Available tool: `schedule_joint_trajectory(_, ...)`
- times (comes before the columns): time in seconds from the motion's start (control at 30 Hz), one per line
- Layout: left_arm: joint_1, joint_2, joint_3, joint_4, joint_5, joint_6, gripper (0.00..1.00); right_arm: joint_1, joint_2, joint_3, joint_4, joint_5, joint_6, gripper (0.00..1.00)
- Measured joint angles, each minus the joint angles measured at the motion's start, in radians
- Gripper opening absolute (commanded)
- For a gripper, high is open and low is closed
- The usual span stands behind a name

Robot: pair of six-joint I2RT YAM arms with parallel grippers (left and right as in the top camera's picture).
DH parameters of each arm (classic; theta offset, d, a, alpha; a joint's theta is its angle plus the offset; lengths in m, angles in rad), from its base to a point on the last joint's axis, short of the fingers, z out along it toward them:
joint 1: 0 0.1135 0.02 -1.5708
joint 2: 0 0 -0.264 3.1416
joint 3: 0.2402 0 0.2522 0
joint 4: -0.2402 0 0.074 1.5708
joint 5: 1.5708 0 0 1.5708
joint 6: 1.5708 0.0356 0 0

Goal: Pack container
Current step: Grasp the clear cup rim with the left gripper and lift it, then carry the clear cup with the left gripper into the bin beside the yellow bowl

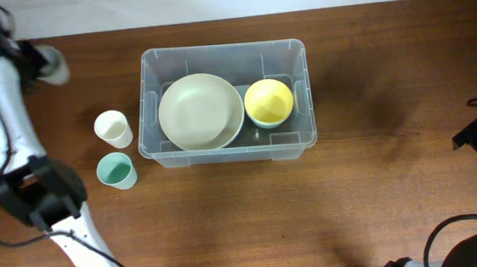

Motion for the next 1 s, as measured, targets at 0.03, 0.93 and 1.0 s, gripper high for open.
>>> schedule_joint_trajectory(0.03,0.010,-0.032,0.021,-0.011,0.014,0.000,0.01,0.000,0.000,0.000,0.000,0.000,0.000,0.99)
schedule_joint_trajectory(0.93,-0.680,-0.316,-0.136,-0.323,0.218,0.285,0.01,0.000,0.000,0.000,0.000,0.000,0.000,0.99)
schedule_joint_trajectory(1.0,-0.717,-0.315,-0.197,-0.307,0.220,0.285,0.01,0.000,0.000,0.000,0.000,0.000,0.000,0.99)
